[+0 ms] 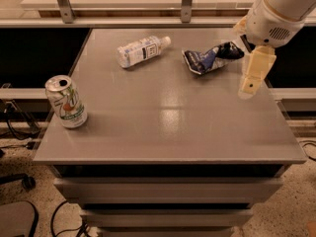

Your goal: Move blue chip bag near 7up can

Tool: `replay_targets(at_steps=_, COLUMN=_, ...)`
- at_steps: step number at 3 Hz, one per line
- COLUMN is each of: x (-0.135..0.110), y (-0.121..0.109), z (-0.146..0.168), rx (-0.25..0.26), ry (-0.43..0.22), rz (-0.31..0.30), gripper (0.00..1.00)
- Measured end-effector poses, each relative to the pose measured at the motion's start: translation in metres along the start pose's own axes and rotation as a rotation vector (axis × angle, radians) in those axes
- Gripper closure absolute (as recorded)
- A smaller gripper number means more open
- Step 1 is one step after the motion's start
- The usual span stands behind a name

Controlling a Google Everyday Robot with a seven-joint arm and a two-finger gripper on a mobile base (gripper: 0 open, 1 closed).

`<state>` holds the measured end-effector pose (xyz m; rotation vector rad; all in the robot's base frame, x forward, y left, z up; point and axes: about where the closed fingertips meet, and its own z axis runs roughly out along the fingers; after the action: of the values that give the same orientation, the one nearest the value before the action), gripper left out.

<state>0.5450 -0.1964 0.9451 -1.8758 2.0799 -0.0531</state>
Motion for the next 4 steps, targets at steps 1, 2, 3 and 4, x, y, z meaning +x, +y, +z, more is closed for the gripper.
replay_targets(at_steps=1, x=0.005, y=-0.023, z=0.019, rx=-0.004, ry=0.023, rz=-0.049, gripper=0.00)
replay_targets(at_steps=2, x=0.008, y=-0.045, z=0.034, rx=-0.006, ry=0.036, rz=-0.086, gripper=0.00)
replay_targets(at_steps=3, x=0.006, y=-0.067, z=0.050, rx=-0.008, ry=0.036, rz=-0.120, gripper=0.00)
replay_targets(at_steps=4, x=-0.003, y=-0.104, z=0.073, rx=0.002, ry=0.025, rz=-0.174, gripper=0.00)
